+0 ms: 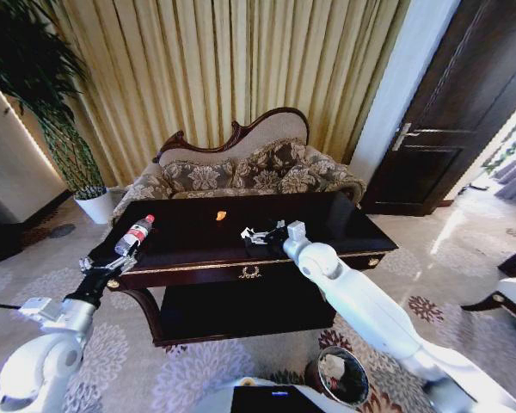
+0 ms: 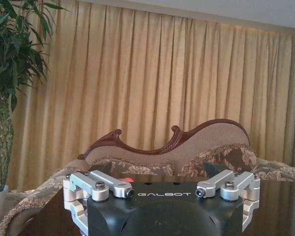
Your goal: Move to the front of the table and place the trash on the table into the trash bin.
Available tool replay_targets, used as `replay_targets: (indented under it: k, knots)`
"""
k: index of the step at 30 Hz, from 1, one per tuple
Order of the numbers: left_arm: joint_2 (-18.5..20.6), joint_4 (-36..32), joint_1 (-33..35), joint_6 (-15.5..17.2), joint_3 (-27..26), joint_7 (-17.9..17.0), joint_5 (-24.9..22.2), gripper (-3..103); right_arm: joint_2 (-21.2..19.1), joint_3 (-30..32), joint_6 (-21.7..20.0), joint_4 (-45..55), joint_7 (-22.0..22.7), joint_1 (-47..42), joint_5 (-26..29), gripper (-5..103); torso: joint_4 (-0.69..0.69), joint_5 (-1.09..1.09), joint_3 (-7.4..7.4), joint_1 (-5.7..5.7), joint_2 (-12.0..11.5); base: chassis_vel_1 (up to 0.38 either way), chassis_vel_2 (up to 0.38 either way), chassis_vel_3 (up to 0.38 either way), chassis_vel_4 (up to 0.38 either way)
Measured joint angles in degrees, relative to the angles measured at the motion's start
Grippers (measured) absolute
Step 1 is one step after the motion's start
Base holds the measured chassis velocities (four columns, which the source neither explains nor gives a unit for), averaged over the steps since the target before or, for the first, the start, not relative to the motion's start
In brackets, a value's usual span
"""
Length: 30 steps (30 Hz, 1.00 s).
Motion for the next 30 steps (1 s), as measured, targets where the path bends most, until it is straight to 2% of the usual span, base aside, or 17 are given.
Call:
replay_targets:
  k: [11, 12, 13, 14, 16, 17, 19, 20, 22, 23, 24, 25, 26, 27, 30]
  knots:
    - [-0.50, -0.07, 0.27, -0.01, -0.07, -0.08, 0.16, 100, 0.98, -1.65, -1.00, -2.03, 0.00, 0.23, 2.49, 100, -0.01, 0.00, -0.01, -0.01, 0.01, 0.000, 0.000, 0.000, 0.000]
    - [-0.56, -0.13, 0.28, -0.02, -0.04, -0.08, 0.17, 100, 1.04, -1.65, -0.95, -2.18, 0.00, 0.25, 2.54, 102, 0.00, 0.00, 0.00, 0.00, 0.00, 0.000, 0.000, 0.000, 0.000]
    - [-0.58, -0.16, 0.30, -0.04, -0.02, -0.08, 0.17, 100, 1.09, -1.61, -0.88, -2.20, 0.00, 0.20, 2.57, 98, -0.01, 0.00, -0.01, -0.01, 0.01, 0.000, 0.000, 0.000, 0.000]
    - [-0.58, -0.16, 0.30, -0.04, -0.02, -0.08, 0.17, 100, 1.09, -1.61, -0.88, -2.20, 0.00, 0.20, 2.57, 98, -0.01, 0.00, -0.01, -0.01, 0.01, 0.000, 0.000, 0.000, 0.000]
    - [-0.58, -0.17, 0.36, -0.07, -0.01, -0.16, 0.16, 100, 1.12, -1.42, -0.73, -2.20, 0.00, -0.10, 2.60, 88, -0.01, 0.01, -0.01, -0.01, 0.01, 0.000, 0.000, 0.000, 0.000]
    - [-0.58, -0.17, 0.36, -0.07, -0.01, -0.16, 0.16, 100, 1.12, -1.42, -0.73, -2.20, 0.00, -0.10, 2.60, 88, -0.01, 0.01, -0.01, -0.01, 0.01, 0.000, 0.000, 0.000, 0.000]
    - [-0.54, -0.17, 0.41, -0.13, -0.02, -0.32, 0.14, 100, 1.05, -1.14, -0.60, -2.10, 0.00, -0.41, 2.60, 77, 0.00, 0.00, -0.01, -0.01, 0.01, 0.000, 0.000, 0.000, 0.000]
    - [-0.54, -0.17, 0.41, -0.13, -0.02, -0.32, 0.14, 100, 1.05, -1.14, -0.60, -2.10, 0.00, -0.41, 2.60, 77, 0.00, 0.00, -0.01, -0.01, 0.01, 0.000, 0.000, 0.000, 0.000]
    - [-0.54, -0.17, 0.48, -0.20, -0.06, -0.35, 0.12, 100, 0.92, -0.92, -0.54, -1.80, 0.00, -0.55, 2.61, 66, -0.01, 0.00, -0.01, -0.01, 0.01, 0.000, 0.000, 0.000, 0.000]
    - [-0.54, -0.17, 0.48, -0.20, -0.06, -0.35, 0.12, 100, 0.92, -0.92, -0.54, -1.80, 0.00, -0.55, 2.61, 66, -0.01, 0.00, -0.01, -0.01, 0.01, 0.000, 0.000, 0.000, 0.000]
    - [-0.55, -0.17, 0.51, -0.24, -0.07, -0.37, 0.11, 100, 0.88, -0.82, -0.52, -1.66, 0.00, -0.60, 2.61, 55, 0.00, 0.00, -0.01, -0.01, 0.01, 0.000, 0.000, 0.000, 0.000]
    - [-0.55, -0.17, 0.51, -0.25, -0.08, -0.37, 0.10, 100, 0.87, -0.76, -0.50, -1.62, 0.00, -0.61, 2.61, 55, 0.00, 0.00, -0.01, -0.01, 0.01, 0.000, 0.000, 0.000, 0.000]
    - [-0.55, -0.17, 0.51, -0.26, -0.10, -0.38, 0.09, 100, 0.85, -0.63, -0.49, -1.57, 0.00, -0.65, 2.61, 50, 0.00, 0.00, -0.01, -0.01, 0.01, 0.000, 0.000, 0.000, 0.000]
    - [-0.55, -0.17, 0.51, -0.26, -0.10, -0.38, 0.09, 100, 0.85, -0.63, -0.49, -1.57, 0.00, -0.65, 2.61, 50, 0.00, 0.00, -0.01, -0.01, 0.01, 0.000, 0.000, 0.000, 0.000]
    - [-0.54, -0.16, 0.51, -0.29, -0.18, -0.38, 0.04, 100, 0.79, -0.43, -0.45, -1.47, 0.00, -0.85, 2.53, 40, 0.00, 0.00, -0.01, -0.01, 0.01, 0.000, 0.000, 0.000, 0.000]
